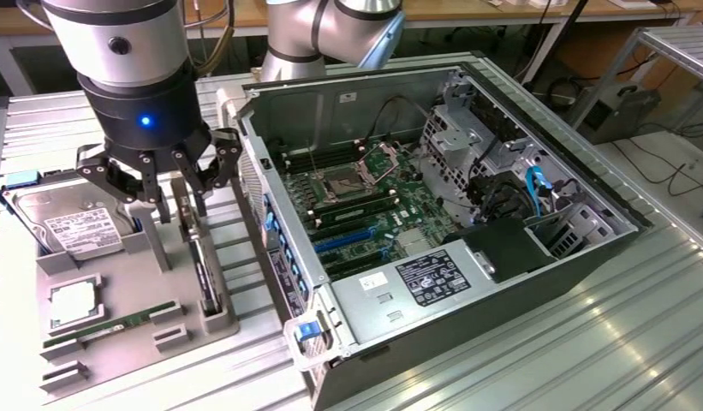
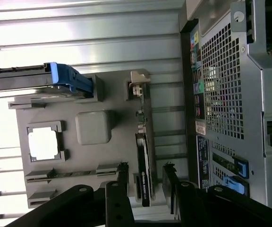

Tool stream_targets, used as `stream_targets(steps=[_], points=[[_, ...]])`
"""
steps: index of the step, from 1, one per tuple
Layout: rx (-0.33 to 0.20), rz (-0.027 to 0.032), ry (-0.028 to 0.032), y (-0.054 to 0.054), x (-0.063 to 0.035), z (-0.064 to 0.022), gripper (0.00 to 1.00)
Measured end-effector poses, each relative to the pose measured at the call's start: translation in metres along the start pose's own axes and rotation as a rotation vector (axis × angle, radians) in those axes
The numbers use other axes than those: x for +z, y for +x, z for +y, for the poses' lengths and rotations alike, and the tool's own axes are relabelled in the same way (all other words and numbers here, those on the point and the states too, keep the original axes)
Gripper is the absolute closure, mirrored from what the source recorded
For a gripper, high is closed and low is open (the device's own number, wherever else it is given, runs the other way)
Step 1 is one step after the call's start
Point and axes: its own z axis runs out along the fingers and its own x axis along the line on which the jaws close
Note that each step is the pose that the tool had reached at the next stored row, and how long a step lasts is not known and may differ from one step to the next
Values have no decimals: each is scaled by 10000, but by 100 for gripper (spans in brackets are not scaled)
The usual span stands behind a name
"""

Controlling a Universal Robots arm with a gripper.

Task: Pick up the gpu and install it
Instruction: 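Pick up the gpu and move the gpu toward the slot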

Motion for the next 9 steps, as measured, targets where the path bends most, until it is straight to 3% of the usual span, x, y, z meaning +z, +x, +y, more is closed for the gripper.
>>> stream_targets(steps=[9], points=[[0,0,2,4,151,-3,58]])
